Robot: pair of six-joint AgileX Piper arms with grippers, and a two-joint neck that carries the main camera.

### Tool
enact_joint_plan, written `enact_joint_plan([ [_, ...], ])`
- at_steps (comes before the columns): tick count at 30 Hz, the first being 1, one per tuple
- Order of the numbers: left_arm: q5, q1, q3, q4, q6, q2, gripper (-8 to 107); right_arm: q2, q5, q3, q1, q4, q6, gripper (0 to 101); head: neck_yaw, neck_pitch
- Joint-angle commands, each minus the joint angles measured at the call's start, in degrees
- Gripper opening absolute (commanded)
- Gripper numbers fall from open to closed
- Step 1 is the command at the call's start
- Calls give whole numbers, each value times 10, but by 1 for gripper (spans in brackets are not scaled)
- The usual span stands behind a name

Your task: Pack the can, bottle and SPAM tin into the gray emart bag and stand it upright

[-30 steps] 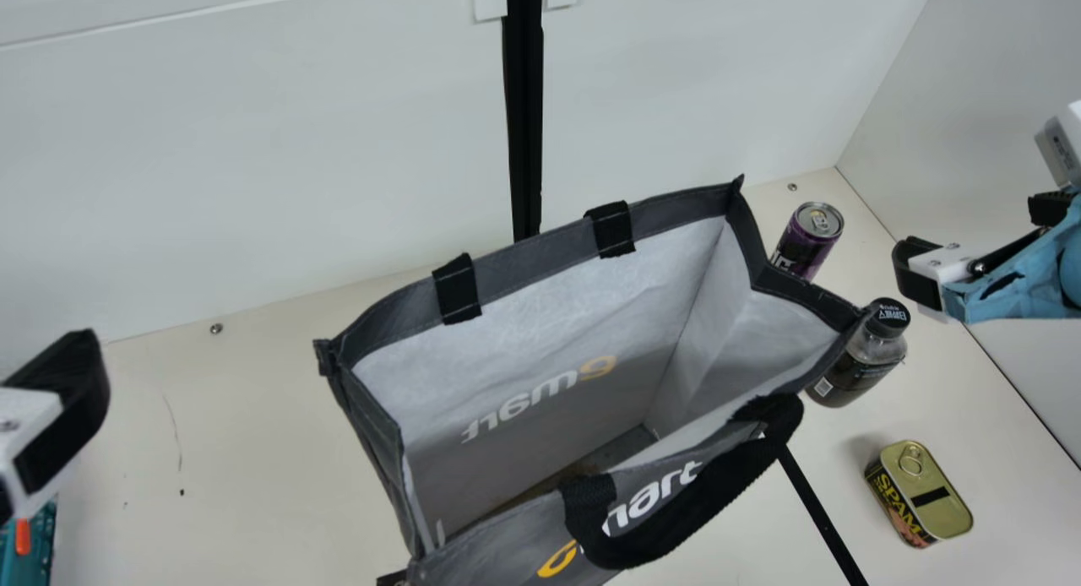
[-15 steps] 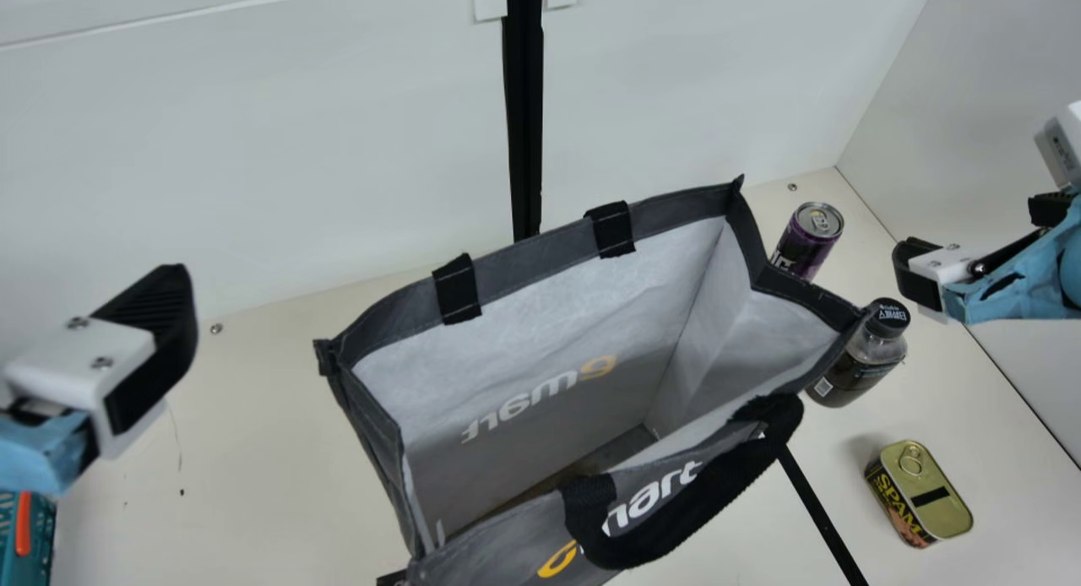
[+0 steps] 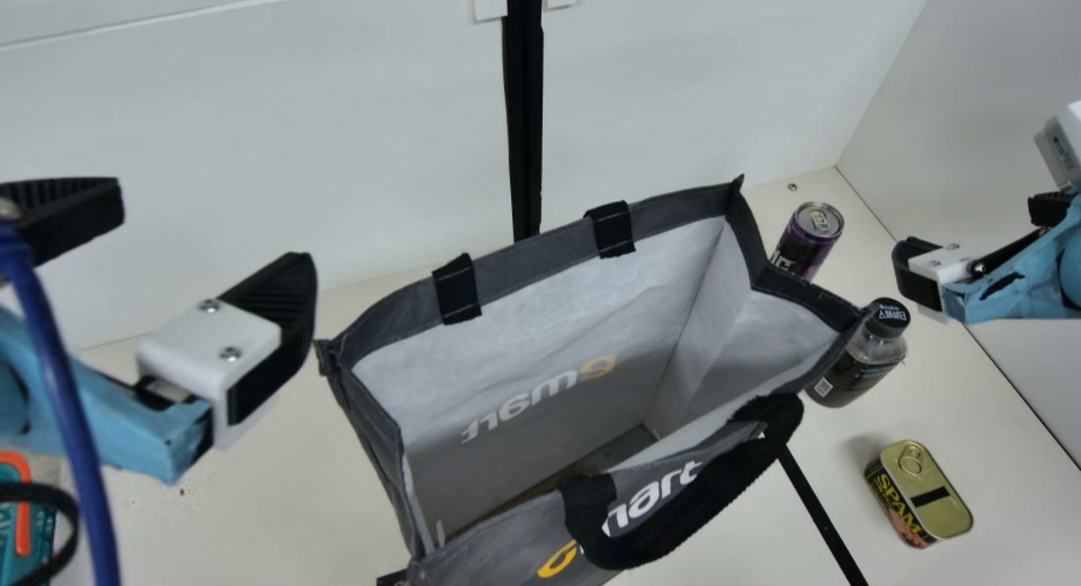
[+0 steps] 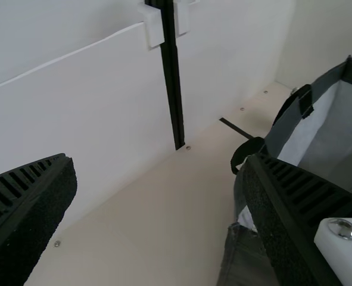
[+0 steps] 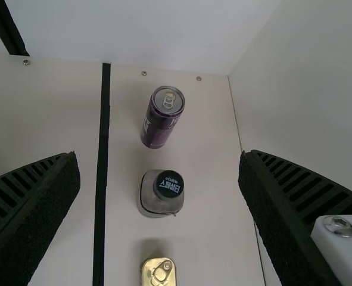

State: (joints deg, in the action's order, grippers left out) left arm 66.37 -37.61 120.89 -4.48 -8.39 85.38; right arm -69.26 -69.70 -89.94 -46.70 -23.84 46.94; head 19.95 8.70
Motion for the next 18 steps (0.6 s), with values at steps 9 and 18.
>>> enact_joint_plan([
  [9,12,-33,41,-12,-23,40,90,0,0,0,0,0,0,95,0,13],
  [18,12,-56,59,-22,-38,70,90,0,0,0,0,0,0,95,0,13],
])
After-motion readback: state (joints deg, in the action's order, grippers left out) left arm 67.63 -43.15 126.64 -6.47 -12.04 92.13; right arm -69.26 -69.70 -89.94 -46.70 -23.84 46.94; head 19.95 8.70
